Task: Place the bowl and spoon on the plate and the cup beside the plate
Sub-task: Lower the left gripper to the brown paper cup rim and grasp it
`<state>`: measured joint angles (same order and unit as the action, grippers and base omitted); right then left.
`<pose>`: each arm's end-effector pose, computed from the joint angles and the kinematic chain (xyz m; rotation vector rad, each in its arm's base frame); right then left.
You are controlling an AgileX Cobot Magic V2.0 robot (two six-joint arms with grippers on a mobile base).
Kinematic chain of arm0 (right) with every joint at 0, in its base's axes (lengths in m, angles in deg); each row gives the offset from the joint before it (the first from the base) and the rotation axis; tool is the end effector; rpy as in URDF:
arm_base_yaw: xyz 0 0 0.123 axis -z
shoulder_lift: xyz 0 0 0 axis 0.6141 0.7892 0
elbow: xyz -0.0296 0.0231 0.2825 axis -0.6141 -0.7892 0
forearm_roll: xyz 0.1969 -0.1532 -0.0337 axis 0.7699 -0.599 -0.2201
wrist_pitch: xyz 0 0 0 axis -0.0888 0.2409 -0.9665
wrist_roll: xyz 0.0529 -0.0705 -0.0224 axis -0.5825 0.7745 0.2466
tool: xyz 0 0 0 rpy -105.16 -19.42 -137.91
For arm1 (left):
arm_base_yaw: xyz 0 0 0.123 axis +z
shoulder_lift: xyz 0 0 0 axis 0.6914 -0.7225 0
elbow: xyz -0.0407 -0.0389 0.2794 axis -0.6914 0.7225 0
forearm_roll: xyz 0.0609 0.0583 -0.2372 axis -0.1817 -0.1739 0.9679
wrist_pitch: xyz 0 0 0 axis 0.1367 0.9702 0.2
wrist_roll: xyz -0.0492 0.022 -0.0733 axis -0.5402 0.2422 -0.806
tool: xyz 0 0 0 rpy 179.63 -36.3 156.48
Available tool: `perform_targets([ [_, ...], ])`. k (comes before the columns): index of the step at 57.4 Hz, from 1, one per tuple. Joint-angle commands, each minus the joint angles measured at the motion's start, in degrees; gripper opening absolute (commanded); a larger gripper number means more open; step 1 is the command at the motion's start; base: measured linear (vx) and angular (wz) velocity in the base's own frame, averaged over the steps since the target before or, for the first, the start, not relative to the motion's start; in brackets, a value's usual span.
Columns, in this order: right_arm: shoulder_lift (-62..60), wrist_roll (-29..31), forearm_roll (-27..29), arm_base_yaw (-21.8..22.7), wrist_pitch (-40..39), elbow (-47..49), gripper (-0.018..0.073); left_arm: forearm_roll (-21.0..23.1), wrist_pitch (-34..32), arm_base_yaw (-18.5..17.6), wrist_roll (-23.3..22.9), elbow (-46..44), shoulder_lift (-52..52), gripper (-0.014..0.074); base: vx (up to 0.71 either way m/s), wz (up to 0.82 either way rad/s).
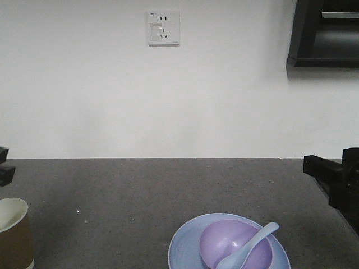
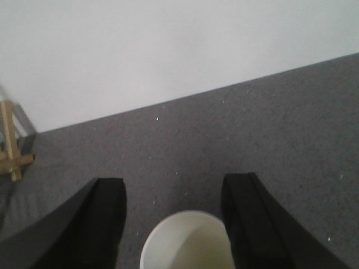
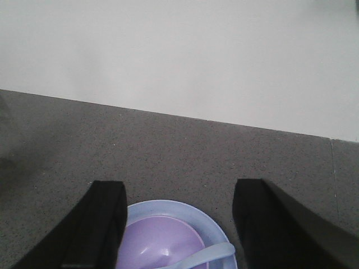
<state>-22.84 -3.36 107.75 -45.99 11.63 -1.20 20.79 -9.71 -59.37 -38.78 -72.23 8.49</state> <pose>0.1818 0.0436 0.4059 -0.2302 1.8284 0.3039 0.2286 -0.0361 0.4000 0.2125 1.9717 0.2092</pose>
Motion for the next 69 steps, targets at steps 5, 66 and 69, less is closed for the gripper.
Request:
perform_targets([
  [5, -0.7, 0.3, 0.8, 0.2, -2.9, 1.7, 0.0476, 0.7, -5.9, 5.6, -3.1, 5.1, 5.3, 0.0463, 0.0, 0.0],
  [66, -1.3, 1.3, 2.9, 0.2, 0.0, 1.7, 0.0476, 35.3, 24.6, 18.7, 27.4, -24.2, -23.7, 0.0463, 0.0, 0.0],
  [69, -1.3, 1.3, 2.9, 0.2, 0.0, 1.7, 0.0476, 35.1, 24.6, 18.7, 27.0, -24.2, -24.3, 0.0463, 0.0, 0.0],
])
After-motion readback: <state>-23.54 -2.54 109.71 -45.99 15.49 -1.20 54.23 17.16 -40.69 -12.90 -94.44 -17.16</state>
